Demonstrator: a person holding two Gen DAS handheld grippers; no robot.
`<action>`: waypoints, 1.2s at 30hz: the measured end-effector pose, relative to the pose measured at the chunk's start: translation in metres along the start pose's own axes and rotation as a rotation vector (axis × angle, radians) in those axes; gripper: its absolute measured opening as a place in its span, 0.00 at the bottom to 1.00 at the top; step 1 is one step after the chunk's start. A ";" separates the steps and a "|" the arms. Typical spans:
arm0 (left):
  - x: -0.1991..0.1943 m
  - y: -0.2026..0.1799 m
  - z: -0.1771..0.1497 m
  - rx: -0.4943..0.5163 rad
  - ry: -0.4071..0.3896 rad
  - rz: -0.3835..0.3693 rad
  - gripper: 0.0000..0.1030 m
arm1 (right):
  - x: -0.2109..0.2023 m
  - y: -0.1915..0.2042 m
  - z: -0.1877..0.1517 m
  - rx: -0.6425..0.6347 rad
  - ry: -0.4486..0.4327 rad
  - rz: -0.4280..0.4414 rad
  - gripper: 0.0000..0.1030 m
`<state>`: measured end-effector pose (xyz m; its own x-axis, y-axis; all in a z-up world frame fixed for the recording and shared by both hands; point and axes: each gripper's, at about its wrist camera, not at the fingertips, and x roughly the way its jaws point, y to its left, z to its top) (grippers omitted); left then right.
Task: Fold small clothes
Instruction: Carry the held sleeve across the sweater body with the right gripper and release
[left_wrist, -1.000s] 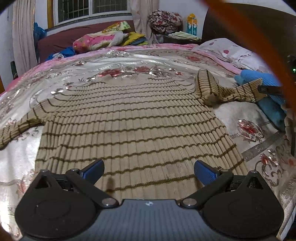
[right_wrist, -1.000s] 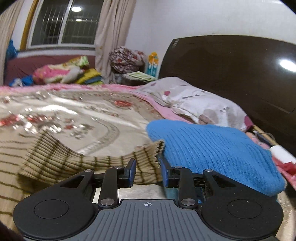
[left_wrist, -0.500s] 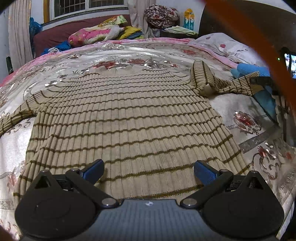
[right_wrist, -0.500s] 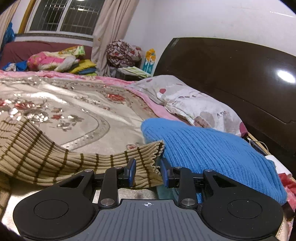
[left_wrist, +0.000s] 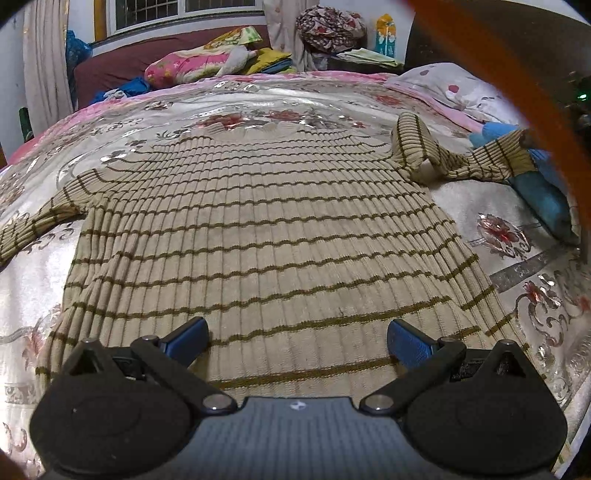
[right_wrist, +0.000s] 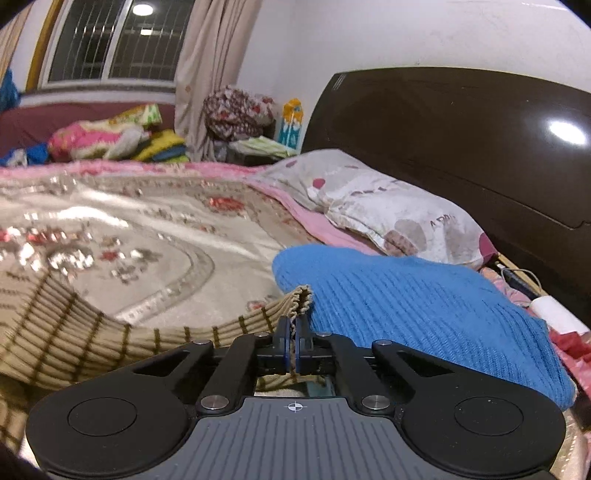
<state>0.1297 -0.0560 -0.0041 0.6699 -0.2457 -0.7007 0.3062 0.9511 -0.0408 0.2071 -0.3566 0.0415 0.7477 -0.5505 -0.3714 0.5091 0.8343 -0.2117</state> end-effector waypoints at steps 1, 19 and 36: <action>0.000 0.001 0.000 0.000 -0.003 0.000 1.00 | -0.005 -0.001 0.001 0.014 -0.011 0.014 0.00; -0.015 0.040 0.014 -0.031 -0.114 0.000 1.00 | -0.049 0.020 0.074 0.689 0.264 0.866 0.00; -0.019 0.091 0.007 -0.105 -0.143 0.059 1.00 | -0.058 0.214 0.068 0.573 0.429 1.082 0.00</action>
<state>0.1500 0.0335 0.0105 0.7764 -0.2057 -0.5957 0.1961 0.9772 -0.0818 0.3016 -0.1480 0.0788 0.7503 0.5336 -0.3903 -0.0761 0.6562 0.7508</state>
